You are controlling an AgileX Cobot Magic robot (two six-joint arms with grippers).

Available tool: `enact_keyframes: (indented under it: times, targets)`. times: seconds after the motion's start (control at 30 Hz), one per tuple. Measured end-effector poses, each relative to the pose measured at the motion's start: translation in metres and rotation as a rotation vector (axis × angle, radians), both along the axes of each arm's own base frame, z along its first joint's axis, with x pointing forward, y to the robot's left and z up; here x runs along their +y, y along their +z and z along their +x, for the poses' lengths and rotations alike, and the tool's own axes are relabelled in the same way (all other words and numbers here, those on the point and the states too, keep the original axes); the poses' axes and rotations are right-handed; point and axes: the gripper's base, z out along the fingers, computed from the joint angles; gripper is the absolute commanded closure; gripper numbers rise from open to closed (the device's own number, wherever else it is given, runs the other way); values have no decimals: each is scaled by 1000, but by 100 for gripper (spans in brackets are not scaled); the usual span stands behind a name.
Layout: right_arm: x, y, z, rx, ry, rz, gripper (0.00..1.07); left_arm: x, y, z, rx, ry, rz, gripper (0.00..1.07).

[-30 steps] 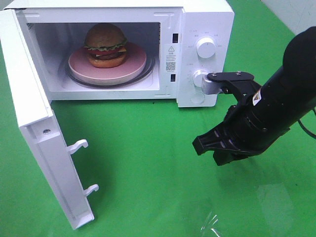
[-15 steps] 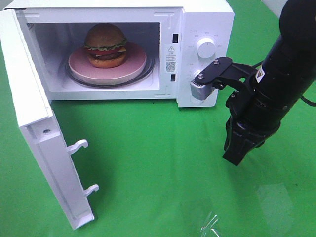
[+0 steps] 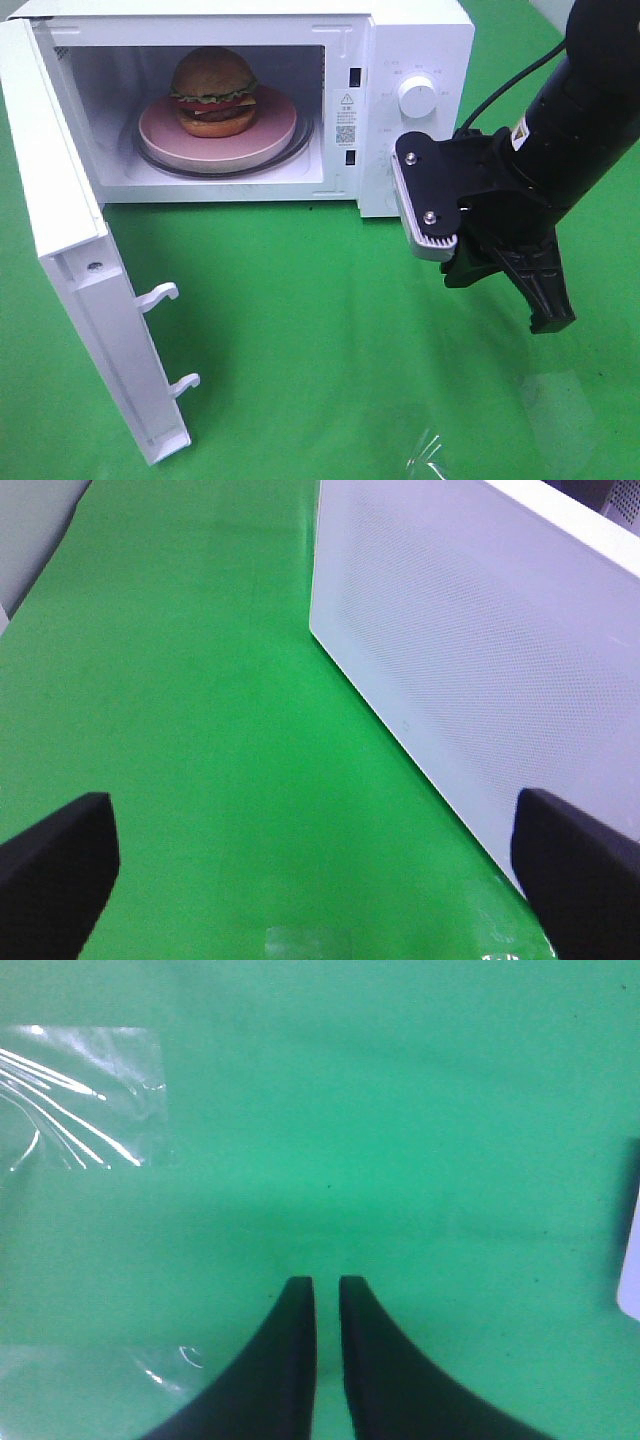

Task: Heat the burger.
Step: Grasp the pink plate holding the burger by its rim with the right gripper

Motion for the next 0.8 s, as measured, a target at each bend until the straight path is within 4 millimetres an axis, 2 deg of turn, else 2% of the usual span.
enact_keyframes:
  times: [0.03,0.07,0.1,0.13,0.17,0.2,0.27,0.3,0.33,0.43,0.47,0.8]
  targets:
    - [0,0,1,-17,38,-8,83,0,0,0,0,0,0,7]
    - [0,0,1,-17,38,-8,83,0,0,0,0,0,0,7]
    - [1,1,2,-30,48,-5,74,0,0,0,0,0,0,7]
    - [1,1,2,-30,48,-5,74,0,0,0,0,0,0,7]
    - [2,1,3,-42,45,2,63,0,0,0,0,0,0,7]
    - [2,1,3,-42,45,2,63,0,0,0,0,0,0,7]
    - [12,3,2,-85,34,29,33,0,0,0,0,0,0,7]
    - [12,3,2,-85,34,29,33,0,0,0,0,0,0,7]
    - [18,4,1,-115,25,47,21,0,0,0,0,0,0,7]
    - [21,5,1,-135,24,54,16,0,0,0,0,0,0,7]
    - [27,7,1,-177,32,59,10,0,0,0,0,0,0,7]
    - [46,14,1,-341,128,81,11,0,0,0,0,0,0,7]
